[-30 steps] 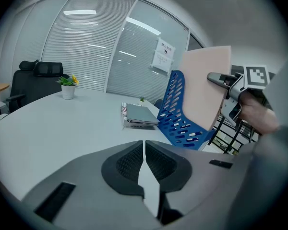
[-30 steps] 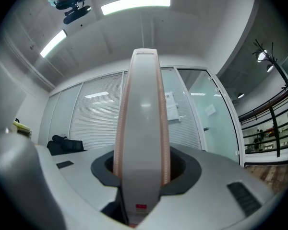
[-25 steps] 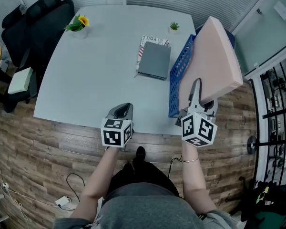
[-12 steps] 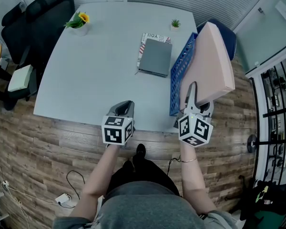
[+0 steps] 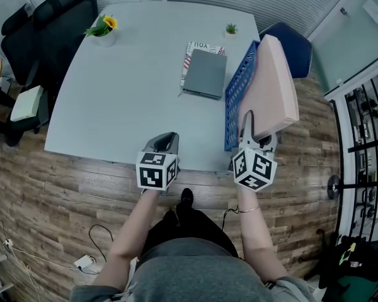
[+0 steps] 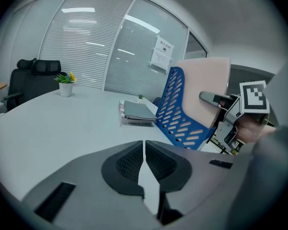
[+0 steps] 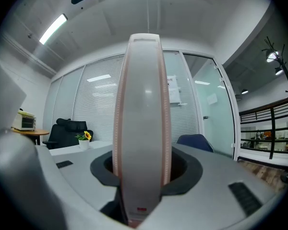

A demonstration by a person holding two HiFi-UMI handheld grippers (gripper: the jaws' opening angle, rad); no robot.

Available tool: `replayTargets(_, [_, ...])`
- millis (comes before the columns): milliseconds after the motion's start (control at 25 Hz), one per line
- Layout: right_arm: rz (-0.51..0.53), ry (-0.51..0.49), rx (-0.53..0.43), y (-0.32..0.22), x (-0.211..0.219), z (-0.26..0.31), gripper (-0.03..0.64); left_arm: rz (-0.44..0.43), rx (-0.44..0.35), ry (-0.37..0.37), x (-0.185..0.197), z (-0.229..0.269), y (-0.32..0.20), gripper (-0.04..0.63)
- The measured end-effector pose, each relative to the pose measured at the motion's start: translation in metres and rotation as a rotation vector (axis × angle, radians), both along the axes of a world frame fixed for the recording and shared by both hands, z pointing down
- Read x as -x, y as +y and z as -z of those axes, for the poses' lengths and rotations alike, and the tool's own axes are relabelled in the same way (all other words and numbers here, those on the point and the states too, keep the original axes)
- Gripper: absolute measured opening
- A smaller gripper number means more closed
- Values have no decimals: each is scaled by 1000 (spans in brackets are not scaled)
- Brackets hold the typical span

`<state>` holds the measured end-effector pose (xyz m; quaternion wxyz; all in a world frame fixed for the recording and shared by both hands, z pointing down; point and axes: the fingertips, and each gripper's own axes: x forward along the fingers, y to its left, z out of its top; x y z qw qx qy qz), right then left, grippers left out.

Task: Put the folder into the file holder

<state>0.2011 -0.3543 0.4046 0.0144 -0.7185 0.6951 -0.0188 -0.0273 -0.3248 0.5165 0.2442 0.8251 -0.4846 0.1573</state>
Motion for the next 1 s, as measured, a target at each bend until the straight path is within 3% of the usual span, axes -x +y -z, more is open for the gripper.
replayTargets(1000, [59, 127, 91, 4, 14, -18, 202, -2, 17, 11, 1, -7, 11, 31])
